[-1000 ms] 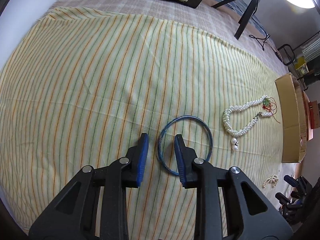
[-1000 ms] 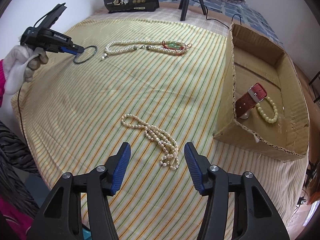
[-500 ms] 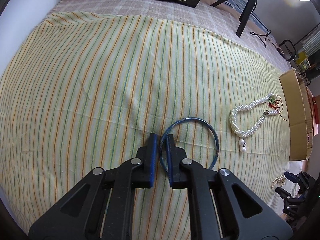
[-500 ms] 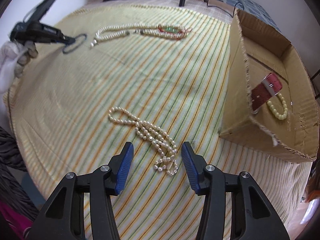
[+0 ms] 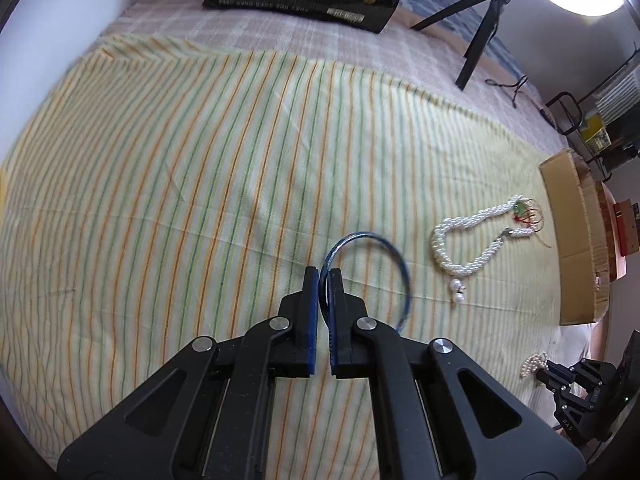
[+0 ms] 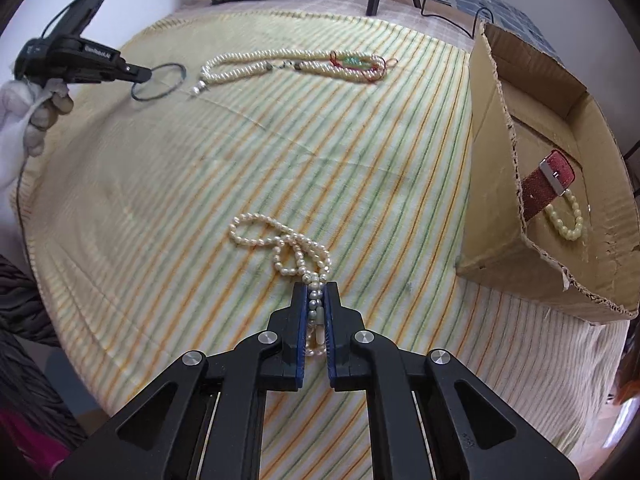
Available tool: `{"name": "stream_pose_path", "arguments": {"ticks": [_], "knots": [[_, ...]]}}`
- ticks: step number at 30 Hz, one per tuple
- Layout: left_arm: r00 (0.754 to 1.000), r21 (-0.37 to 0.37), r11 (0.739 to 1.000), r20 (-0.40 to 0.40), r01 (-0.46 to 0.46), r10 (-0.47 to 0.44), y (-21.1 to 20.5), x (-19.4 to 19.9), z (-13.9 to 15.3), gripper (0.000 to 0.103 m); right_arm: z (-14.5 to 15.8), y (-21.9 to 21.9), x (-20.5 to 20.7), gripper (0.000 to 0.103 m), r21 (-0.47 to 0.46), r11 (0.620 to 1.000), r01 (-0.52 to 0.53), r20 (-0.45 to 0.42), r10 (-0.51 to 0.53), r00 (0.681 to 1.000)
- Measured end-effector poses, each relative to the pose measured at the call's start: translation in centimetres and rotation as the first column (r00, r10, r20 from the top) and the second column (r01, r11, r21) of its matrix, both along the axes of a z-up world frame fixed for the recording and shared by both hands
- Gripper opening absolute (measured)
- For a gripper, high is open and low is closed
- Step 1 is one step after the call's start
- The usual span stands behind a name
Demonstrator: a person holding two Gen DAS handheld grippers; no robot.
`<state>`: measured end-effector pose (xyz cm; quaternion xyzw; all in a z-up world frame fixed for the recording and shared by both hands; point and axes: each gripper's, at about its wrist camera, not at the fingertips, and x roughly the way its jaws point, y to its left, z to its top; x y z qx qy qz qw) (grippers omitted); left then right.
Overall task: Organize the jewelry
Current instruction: 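Close the left gripper on the bangle rim while the right gripper grasps the pearl strand, then carry the bangle into the box and open the left gripper while the right drops the pearl strand there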
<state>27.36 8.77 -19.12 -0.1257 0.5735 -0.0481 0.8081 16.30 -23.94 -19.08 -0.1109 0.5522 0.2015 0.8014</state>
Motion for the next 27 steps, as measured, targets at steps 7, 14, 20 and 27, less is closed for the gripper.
{"name": "stream_pose_path", "arguments": {"ticks": [7,14,20,27], "knots": [[0.998,-0.028,0.999,0.063,0.016,-0.014,-0.6,-1.4,2.8,0.001,3.0,-0.4,-0.6,0.006,0.094,0.995,0.020,0.061,-0.026,0.998],[0.992,-0.055,0.997,0.123,0.044,-0.037,-2.1,-2.5,5.3,0.001,6.5,0.5,-0.7,0.006,0.162,0.987,0.019,0.136,-0.042,0.990],[0.982,-0.085,0.993,0.175,0.086,-0.070,-4.2,-3.5,7.4,0.001,8.5,0.1,0.0,0.006,0.205,0.978,0.034,0.182,-0.072,0.981],[0.964,-0.108,0.981,0.232,0.159,-0.131,-7.6,-4.5,9.6,0.001,10.9,-1.3,0.5,0.006,0.257,0.965,0.061,0.234,-0.123,0.964]]}}
